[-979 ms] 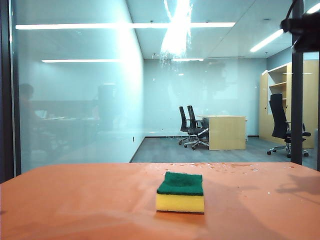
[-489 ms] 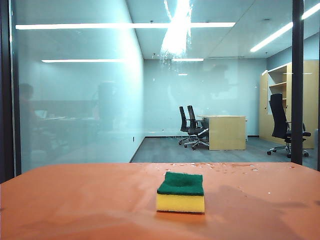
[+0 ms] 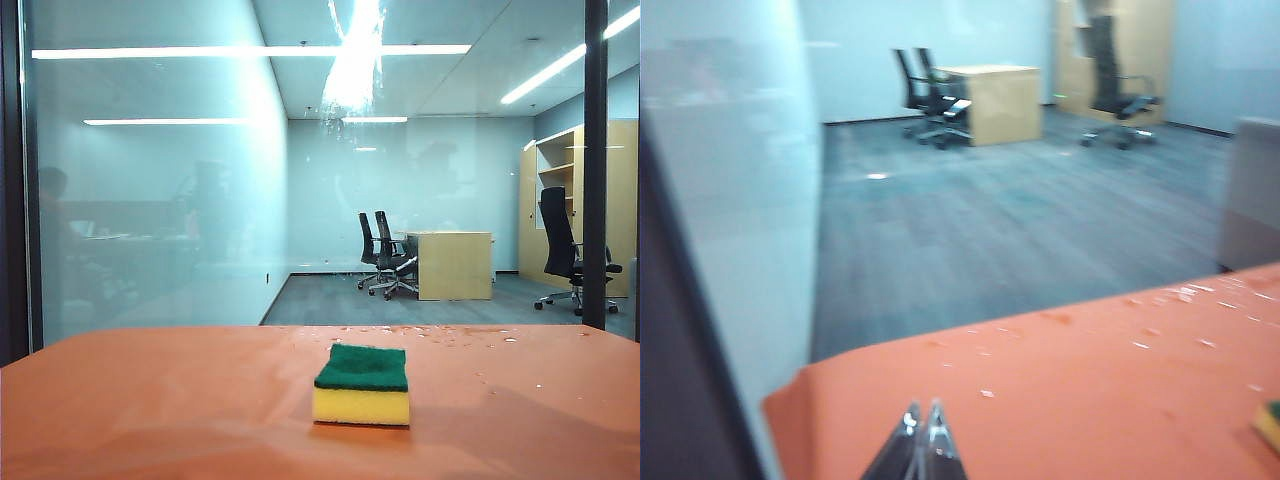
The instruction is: Pick up the sponge from the table, wipe the water off the glass, and finally place the sponge back on the table.
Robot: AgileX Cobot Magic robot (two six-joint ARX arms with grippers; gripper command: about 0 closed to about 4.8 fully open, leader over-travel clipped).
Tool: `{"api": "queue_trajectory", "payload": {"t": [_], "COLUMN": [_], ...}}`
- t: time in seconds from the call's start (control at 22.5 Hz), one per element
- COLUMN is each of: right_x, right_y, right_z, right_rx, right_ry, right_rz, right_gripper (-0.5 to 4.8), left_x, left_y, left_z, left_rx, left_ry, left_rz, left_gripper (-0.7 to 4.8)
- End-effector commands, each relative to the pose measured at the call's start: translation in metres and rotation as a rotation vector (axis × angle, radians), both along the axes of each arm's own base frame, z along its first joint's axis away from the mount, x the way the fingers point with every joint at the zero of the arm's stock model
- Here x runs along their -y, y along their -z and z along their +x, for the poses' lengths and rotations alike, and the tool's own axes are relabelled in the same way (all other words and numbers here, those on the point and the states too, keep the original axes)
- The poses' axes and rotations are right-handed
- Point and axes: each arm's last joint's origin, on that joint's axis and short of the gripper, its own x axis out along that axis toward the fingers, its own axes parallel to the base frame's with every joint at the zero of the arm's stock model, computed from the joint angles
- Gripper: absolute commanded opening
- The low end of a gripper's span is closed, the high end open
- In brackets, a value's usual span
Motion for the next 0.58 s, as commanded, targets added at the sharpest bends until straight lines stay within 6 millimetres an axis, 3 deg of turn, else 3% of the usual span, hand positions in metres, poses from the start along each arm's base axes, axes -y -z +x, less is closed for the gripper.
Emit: {"api": "queue_trajectory", "payload": {"t": [0.04,0.58], "right_x": [0.000,0.001], "right_y": [0.006,0.032], "right_z": [-0.004,-0.015], "right_rx": [-0.007,-0.020], "right_ry": [0.002,0.001], "right_rz": [0.003,0.007], "right_gripper": [-0.07,-0.07], "left_x": [-0.002,-0.005], "left_y": [-0.003,-0.003], "left_z": [0.000,0.000], "left_rx": [0.030,0.024], "left_ry": [-0.088,-0.186], "left_rz": [0.018,0.008], "left_gripper": [-0.05,-0.05]}}
